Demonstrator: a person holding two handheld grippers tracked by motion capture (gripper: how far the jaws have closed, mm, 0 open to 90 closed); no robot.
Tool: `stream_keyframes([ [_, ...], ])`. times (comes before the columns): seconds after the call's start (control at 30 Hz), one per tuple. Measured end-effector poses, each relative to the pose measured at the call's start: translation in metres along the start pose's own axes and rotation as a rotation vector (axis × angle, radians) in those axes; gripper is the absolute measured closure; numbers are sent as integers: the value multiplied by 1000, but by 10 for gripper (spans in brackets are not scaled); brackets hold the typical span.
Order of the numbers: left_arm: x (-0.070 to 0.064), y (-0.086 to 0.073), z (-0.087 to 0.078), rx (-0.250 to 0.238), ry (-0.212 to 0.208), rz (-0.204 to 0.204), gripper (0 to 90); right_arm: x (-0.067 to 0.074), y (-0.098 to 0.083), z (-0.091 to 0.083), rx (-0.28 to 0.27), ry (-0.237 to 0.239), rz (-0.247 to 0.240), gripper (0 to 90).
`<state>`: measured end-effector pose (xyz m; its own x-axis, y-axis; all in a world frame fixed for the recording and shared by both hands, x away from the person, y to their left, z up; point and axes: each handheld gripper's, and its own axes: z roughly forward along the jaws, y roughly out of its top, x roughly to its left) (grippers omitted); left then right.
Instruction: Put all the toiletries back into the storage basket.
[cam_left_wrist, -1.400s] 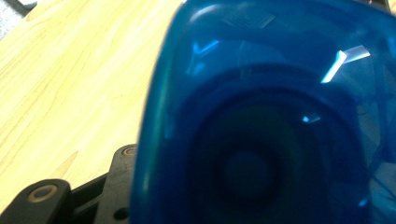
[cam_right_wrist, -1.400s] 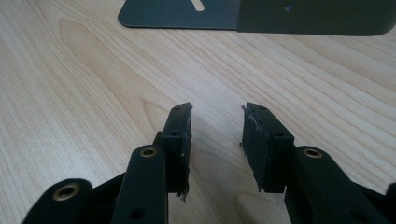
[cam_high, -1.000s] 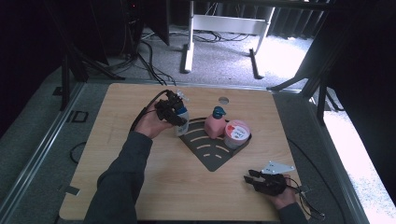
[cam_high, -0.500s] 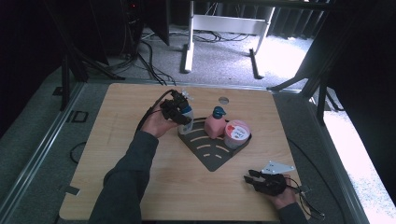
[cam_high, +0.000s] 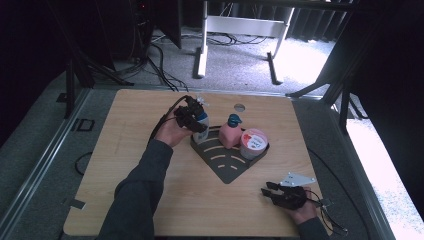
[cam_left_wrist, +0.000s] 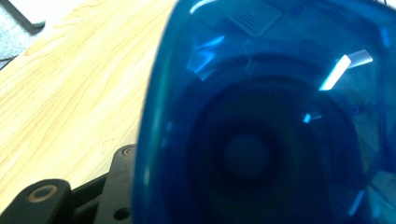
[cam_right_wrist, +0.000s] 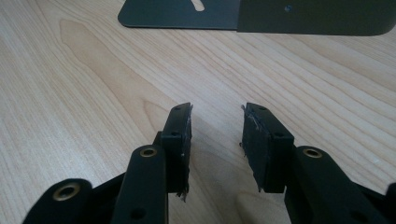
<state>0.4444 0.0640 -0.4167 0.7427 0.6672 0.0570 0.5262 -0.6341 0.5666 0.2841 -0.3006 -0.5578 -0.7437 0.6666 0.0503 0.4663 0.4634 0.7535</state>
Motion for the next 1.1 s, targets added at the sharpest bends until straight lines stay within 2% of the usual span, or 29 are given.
stream_keyframes([
  [0.53,1,5,9,-13,12,-12,546,0,0,0,0,1,2,621],
  [0.8,4,9,18,-32,25,-44,546,0,0,0,0,2,1,621],
  [1.1,6,12,27,-28,30,-64,546,0,0,0,0,2,1,620],
])
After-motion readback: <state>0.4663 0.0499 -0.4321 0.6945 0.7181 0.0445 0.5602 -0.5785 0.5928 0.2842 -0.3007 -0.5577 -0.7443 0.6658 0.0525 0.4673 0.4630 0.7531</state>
